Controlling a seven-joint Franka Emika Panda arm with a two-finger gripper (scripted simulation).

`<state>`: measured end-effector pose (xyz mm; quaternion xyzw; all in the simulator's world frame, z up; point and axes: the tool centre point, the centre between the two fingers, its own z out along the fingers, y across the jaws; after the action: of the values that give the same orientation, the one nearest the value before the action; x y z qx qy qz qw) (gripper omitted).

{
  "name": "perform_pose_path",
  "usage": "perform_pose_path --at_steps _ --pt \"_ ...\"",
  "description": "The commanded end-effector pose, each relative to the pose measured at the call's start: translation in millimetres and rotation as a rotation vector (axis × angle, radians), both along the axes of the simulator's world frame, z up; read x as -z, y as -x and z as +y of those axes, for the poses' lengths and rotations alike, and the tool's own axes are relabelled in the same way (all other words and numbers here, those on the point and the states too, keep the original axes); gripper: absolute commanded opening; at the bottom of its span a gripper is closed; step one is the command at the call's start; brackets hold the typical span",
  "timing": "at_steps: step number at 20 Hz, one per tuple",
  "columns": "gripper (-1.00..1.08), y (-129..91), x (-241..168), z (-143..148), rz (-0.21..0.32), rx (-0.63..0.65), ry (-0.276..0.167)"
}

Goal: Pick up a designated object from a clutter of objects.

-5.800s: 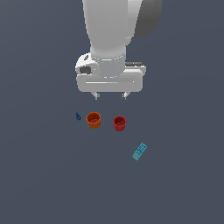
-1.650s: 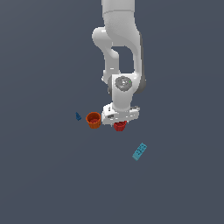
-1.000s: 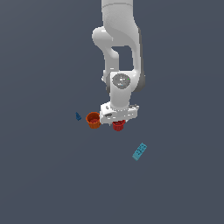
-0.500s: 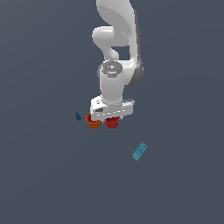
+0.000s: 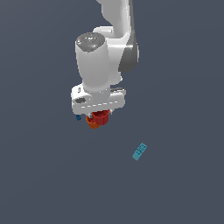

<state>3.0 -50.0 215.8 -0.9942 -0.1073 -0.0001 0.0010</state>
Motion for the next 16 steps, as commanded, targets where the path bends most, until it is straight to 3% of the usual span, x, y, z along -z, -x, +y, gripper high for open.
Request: perform_pose_path --at_steps 1,16 --pt "-1.0 -8.4 -23.9 -13.0 -0.001 0.0 0.0" --pt "-1.0 -54.5 -138.7 -77.9 0.0 -0.001 0.001"
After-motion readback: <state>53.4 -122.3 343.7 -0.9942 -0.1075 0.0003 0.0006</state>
